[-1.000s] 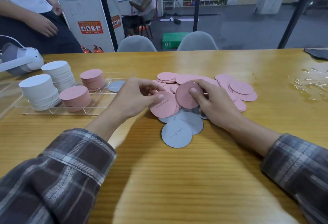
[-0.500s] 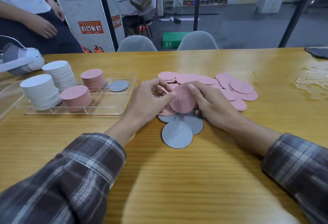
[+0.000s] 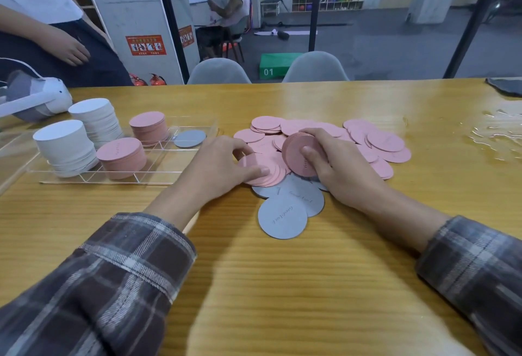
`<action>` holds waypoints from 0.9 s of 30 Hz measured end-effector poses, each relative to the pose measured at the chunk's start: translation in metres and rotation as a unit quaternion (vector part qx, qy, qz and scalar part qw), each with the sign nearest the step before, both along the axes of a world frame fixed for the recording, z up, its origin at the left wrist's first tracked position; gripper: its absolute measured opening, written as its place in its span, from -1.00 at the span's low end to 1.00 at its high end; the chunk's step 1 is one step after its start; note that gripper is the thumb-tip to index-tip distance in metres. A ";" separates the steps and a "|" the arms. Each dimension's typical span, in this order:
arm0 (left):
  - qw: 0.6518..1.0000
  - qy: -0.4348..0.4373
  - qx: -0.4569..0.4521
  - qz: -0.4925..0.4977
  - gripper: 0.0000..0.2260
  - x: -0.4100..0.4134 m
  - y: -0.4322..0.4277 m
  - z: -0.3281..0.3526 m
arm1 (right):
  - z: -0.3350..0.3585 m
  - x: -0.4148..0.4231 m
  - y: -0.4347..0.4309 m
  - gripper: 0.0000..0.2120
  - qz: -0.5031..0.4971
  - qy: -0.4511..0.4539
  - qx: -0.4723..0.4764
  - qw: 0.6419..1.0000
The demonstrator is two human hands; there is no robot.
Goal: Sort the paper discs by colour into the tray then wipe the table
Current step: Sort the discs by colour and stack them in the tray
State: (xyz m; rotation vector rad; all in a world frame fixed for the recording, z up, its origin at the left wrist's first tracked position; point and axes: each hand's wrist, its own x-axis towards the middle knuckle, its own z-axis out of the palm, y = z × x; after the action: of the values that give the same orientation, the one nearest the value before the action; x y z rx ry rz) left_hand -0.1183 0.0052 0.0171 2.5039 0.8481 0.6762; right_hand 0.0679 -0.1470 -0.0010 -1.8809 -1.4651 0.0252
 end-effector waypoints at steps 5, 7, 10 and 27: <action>0.998 -0.057 -0.026 -0.011 -0.86 -0.001 -0.004 0.004 | 0.001 0.004 0.001 -0.71 -0.010 0.030 0.020 0.999; 0.992 -0.083 -0.088 -0.026 -0.93 -0.001 -0.003 0.006 | 0.000 0.003 0.001 -0.72 -0.016 0.042 0.027 0.999; 0.972 -0.112 -0.196 -0.062 -0.93 0.000 -0.004 0.009 | 0.001 0.001 0.001 -0.71 -0.021 0.061 0.036 0.997; 0.963 -0.183 -0.183 -0.080 -0.94 0.014 -0.019 0.001 | 0.003 -0.008 0.001 -0.71 0.028 0.139 0.054 0.988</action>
State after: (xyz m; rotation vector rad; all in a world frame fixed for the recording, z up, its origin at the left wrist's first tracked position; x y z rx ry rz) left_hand -0.1042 -0.0141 0.0182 2.0076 0.5665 0.8108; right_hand 0.0604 -0.1464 0.0017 -1.6738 -1.3001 0.2215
